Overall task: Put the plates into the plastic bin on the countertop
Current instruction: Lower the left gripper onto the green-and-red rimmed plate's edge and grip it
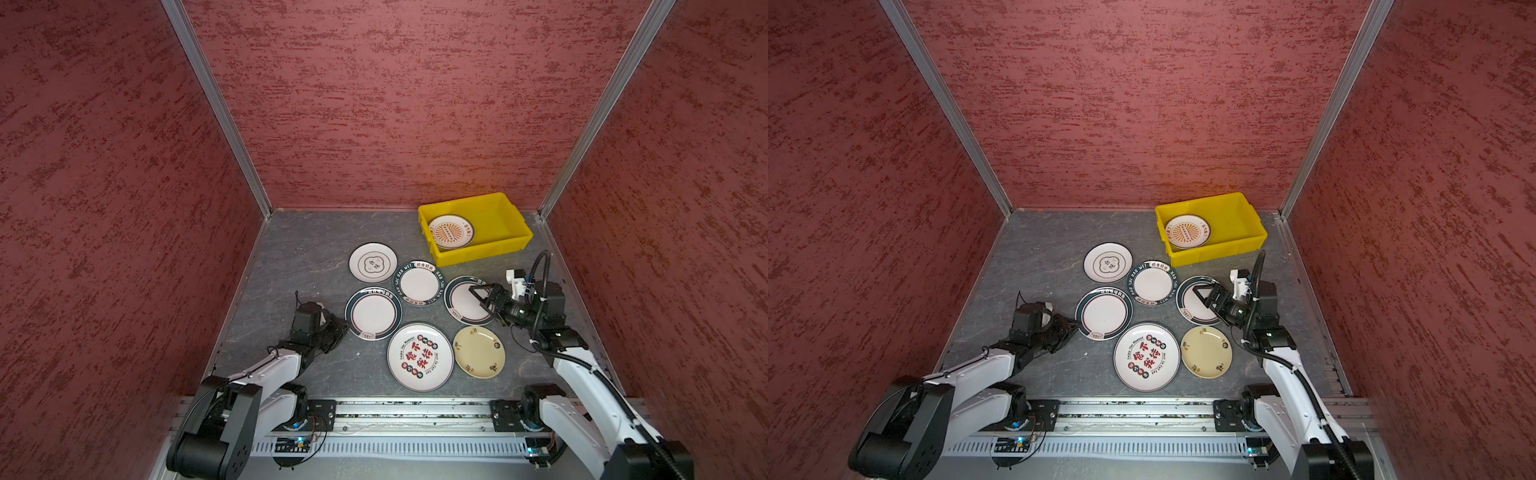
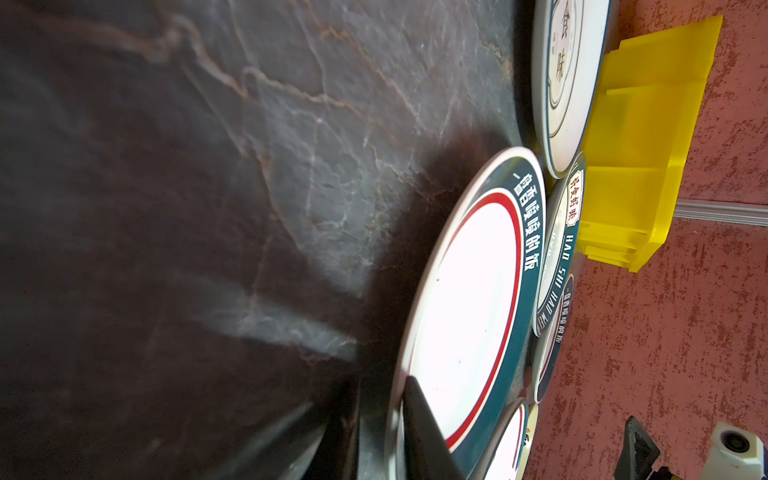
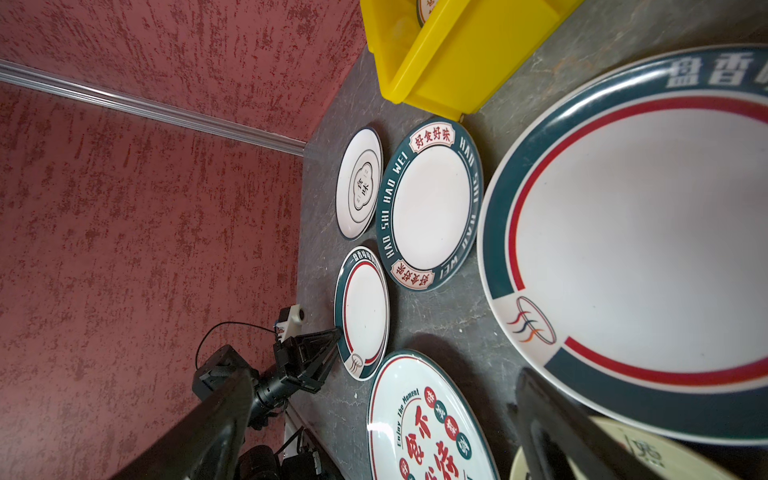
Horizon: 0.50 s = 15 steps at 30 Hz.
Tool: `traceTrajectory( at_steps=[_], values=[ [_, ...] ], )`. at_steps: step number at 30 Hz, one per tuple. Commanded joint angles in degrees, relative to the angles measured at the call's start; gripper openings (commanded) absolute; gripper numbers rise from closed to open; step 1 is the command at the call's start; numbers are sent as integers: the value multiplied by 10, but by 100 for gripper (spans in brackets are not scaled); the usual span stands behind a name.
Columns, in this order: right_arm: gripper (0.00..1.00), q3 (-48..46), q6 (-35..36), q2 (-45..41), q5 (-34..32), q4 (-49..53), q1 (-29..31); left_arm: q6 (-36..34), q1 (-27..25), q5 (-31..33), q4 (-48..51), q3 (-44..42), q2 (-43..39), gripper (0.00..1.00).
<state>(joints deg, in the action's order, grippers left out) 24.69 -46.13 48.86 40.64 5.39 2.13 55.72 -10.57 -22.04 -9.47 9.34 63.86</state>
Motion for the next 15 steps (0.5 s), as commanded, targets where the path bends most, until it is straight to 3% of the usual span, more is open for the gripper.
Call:
traceTrajectory(
  at_steps=[1,11,15],
  values=[
    [99,-3,-2,1,-6,-20,-2,-12,-1,8,6,10,22,20],
    [99,1,1,6,-6,-18,-2,-12,-6,-4,-11,30,74,5],
    [99,2,1,8,-4,-19,-2,-14,-8,-7,-14,33,80,4]
  ],
)
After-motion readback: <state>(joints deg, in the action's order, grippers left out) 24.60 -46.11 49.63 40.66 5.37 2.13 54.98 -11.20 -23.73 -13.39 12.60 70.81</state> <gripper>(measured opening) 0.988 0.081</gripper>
